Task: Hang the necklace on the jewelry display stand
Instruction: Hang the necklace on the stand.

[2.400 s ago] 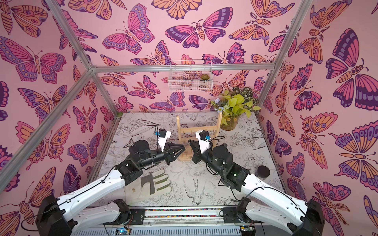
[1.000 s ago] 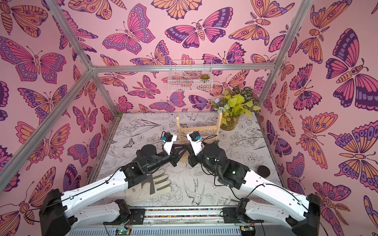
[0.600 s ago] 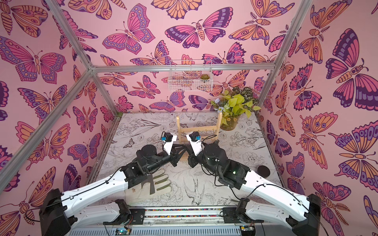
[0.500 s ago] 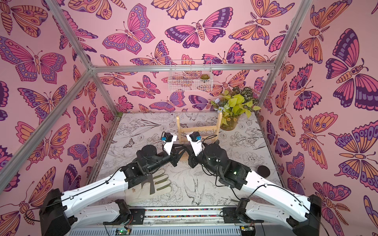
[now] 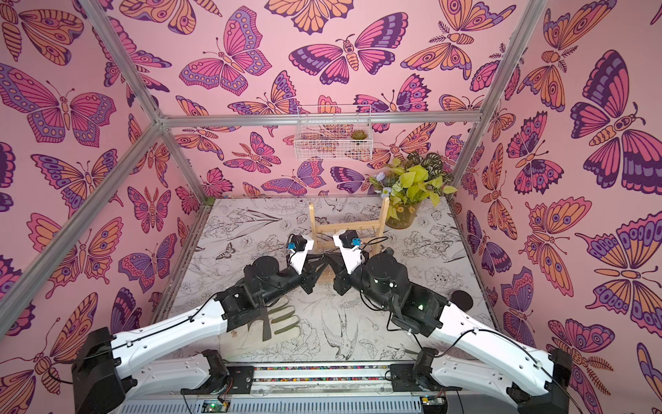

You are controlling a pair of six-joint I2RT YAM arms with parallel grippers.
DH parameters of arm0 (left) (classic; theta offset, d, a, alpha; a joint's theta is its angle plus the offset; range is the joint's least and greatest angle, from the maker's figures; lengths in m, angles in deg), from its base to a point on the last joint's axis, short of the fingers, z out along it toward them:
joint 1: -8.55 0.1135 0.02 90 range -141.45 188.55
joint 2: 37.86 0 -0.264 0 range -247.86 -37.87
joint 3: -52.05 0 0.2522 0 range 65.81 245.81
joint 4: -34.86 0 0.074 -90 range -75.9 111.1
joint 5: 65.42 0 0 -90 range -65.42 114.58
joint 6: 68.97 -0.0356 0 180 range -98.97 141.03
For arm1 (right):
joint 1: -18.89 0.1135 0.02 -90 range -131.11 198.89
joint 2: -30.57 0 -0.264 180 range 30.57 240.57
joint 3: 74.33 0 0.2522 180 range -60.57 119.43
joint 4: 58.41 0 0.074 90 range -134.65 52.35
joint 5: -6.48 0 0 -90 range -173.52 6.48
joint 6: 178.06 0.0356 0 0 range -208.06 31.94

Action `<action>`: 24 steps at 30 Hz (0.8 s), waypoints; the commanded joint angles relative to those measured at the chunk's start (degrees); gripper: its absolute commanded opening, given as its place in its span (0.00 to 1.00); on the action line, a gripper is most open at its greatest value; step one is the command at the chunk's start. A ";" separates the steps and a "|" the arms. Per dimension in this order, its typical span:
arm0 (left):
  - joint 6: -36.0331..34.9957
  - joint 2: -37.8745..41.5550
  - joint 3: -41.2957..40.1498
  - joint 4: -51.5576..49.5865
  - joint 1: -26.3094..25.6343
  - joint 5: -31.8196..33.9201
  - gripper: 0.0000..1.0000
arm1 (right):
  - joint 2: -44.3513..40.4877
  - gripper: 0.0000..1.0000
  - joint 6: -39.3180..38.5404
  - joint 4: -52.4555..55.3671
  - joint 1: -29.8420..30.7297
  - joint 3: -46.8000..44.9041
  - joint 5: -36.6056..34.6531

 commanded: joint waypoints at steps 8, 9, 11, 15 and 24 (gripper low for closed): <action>-1.69 -1.36 -0.52 0.00 -0.56 2.03 0.01 | -2.19 0.00 1.63 -1.87 0.43 0.41 1.21; -1.79 -1.13 -0.52 0.07 -0.56 2.14 0.00 | -2.14 0.00 1.56 -1.57 0.43 0.49 1.14; -2.03 -0.76 -0.68 0.22 -0.56 2.39 0.00 | -2.01 0.00 1.67 -1.24 0.42 0.49 1.12; -2.42 -0.02 -0.65 0.22 -0.69 3.62 0.00 | -1.97 0.00 1.76 1.65 0.42 0.84 -1.44; -3.94 0.03 3.89 -2.75 -2.02 3.28 0.00 | -3.92 0.00 0.82 8.62 0.34 -0.38 -11.67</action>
